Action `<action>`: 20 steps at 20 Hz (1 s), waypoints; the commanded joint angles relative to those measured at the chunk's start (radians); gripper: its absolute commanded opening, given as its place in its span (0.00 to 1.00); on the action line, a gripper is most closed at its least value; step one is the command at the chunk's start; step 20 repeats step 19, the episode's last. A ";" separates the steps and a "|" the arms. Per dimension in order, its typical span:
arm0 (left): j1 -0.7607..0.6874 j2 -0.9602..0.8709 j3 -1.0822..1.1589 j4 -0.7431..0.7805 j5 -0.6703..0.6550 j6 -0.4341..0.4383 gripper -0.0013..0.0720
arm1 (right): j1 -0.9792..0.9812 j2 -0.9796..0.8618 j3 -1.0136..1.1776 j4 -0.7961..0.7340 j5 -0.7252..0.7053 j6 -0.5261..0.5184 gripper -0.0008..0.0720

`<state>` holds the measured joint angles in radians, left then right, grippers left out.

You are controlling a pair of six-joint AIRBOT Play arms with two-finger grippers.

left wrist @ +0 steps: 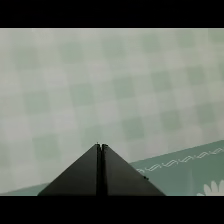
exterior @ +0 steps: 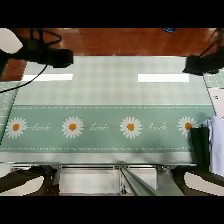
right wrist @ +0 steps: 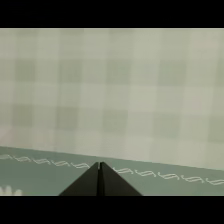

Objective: Fold the shirts.

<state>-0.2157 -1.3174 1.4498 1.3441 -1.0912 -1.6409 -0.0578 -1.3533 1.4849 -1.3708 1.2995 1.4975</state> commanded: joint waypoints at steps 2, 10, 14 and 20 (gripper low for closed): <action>0.011 -0.029 -0.068 0.029 -0.040 -0.092 0.05 | 0.159 -0.090 0.011 -0.219 -0.005 0.029 0.04; 0.011 -0.030 -0.068 0.025 -0.054 -0.092 0.05 | 0.159 -0.089 0.011 -0.203 -0.005 0.035 0.04; 0.011 -0.030 -0.068 0.025 -0.054 -0.092 0.05 | 0.159 -0.089 0.011 -0.203 -0.005 0.035 0.04; 0.011 -0.030 -0.068 0.025 -0.054 -0.092 0.05 | 0.159 -0.089 0.011 -0.203 -0.005 0.035 0.04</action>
